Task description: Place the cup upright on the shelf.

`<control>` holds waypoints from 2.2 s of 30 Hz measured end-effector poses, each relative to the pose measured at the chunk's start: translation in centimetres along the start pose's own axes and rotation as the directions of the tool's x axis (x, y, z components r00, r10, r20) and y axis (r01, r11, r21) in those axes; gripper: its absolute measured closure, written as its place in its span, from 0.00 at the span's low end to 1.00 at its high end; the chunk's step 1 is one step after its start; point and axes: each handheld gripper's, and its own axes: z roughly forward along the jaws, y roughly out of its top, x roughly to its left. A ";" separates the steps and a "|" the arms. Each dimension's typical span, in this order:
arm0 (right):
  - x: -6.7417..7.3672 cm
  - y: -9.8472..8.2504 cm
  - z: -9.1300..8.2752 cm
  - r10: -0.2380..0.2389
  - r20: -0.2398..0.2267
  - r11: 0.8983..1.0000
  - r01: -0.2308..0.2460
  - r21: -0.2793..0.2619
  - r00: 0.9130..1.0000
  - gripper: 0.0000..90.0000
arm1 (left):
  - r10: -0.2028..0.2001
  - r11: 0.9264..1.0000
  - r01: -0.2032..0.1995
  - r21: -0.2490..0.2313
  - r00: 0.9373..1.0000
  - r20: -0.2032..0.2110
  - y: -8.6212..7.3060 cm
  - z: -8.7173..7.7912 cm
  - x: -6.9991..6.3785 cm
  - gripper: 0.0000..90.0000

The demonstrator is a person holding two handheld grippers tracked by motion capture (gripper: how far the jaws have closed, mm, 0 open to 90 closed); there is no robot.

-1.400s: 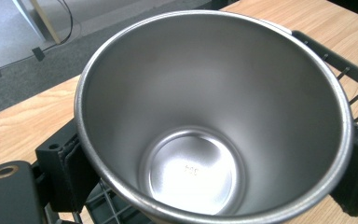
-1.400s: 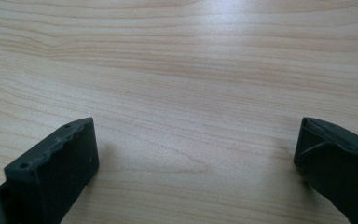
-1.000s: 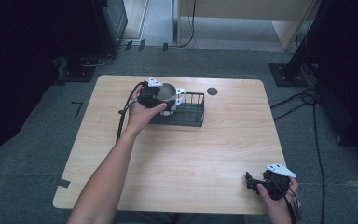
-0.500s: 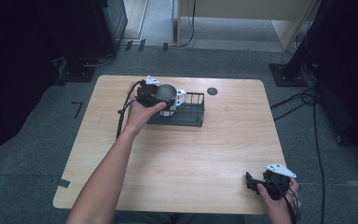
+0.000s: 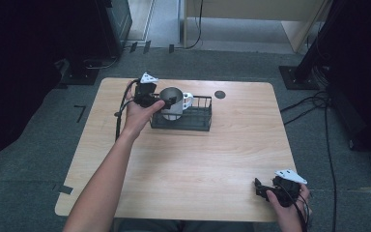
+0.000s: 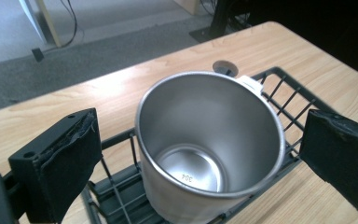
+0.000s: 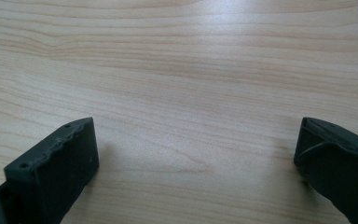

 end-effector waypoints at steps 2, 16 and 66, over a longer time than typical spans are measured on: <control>0.0 0.0 0.0 0.000 0.000 1.000 0.000 0.000 1.000 0.00 | -0.002 1.000 0.002 -0.024 1.000 0.005 0.1 -1.1 0.0 0.00; 0.0 0.0 0.0 0.000 0.000 1.000 0.000 0.000 1.000 0.00 | -0.012 0.997 0.011 -0.073 1.000 -0.007 -1.6 -5.6 -0.1 0.00; 0.0 0.1 0.1 0.001 0.006 1.000 -0.002 0.001 1.000 0.00 | -0.161 0.985 0.170 0.020 0.962 -0.222 -23.3 -13.9 2.2 0.00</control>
